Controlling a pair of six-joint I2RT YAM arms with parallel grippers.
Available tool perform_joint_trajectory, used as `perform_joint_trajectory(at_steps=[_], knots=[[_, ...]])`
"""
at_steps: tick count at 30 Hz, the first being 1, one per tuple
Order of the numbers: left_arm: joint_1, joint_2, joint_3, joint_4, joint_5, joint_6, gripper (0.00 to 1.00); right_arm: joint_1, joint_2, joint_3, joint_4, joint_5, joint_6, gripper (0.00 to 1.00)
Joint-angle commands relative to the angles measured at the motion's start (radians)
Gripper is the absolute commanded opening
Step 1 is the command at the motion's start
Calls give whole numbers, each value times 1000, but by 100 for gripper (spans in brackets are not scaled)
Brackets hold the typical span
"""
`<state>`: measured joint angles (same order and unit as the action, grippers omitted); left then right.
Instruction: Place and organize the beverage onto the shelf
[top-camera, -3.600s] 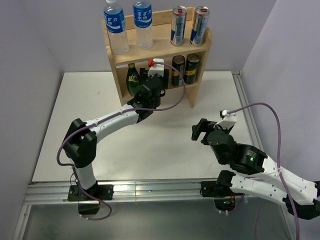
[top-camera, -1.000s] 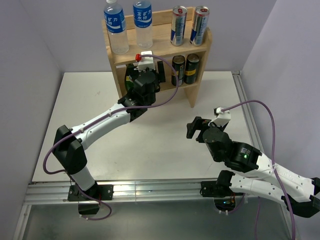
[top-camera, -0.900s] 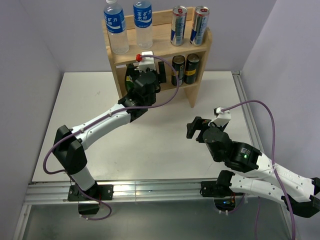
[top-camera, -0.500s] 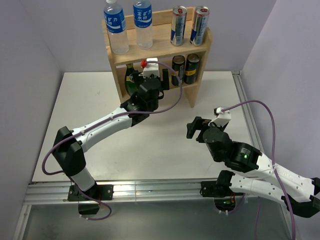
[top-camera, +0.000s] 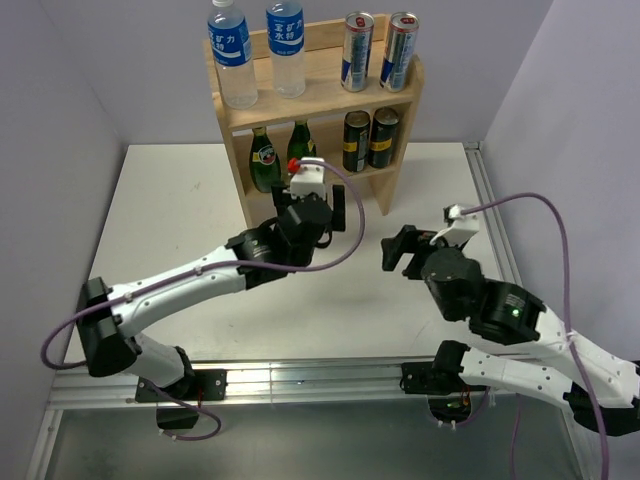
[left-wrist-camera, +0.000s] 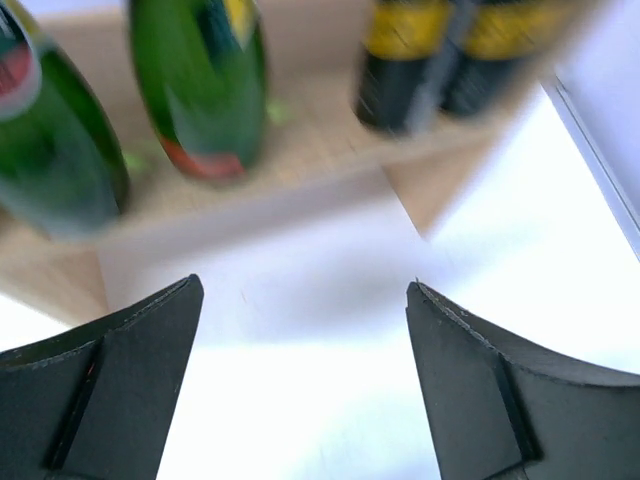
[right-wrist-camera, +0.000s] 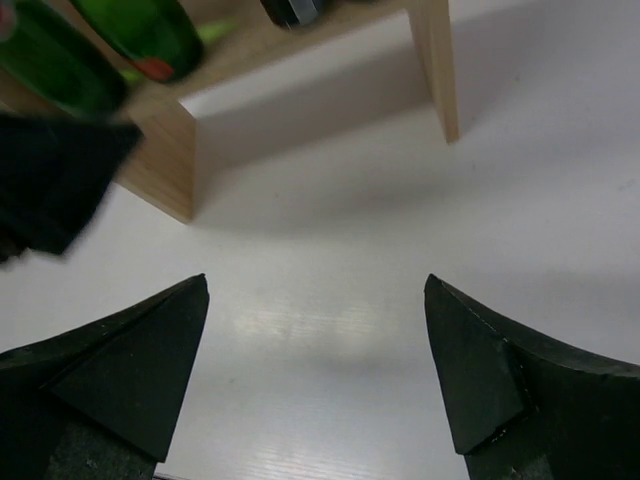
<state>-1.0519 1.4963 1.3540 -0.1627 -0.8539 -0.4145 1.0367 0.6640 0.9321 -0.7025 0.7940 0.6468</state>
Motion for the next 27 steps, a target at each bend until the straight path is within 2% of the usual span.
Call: perform_joint_trajectory(at_steps=[1,4,7,8,10,12,17,21,27], knots=[[-100,-125,22,-256,42,-118,89,6,-15,181,-8,-12,-94,95],[-187,-203,68,-444,41,-241,89,6,32,360,-72,-65,-142,96],[-247,-273,164,-623,50,-343,82,8,104,583,-213,-67,-147,100],[-267,-295,201,-650,41,-358,83,6,121,634,-242,-68,-153,100],[-328,-353,235,-707,24,-403,99,6,160,785,-333,-59,-157,100],[-347,-399,263,-722,20,-411,99,6,170,883,-380,-59,-174,100],[-353,-435,293,-791,-49,-428,99,6,126,895,-355,-65,-222,100],[-355,-438,318,-750,-83,-347,99,6,80,843,-315,-65,-219,100],[-353,-439,316,-707,-102,-285,99,6,60,835,-350,-58,-184,100]])
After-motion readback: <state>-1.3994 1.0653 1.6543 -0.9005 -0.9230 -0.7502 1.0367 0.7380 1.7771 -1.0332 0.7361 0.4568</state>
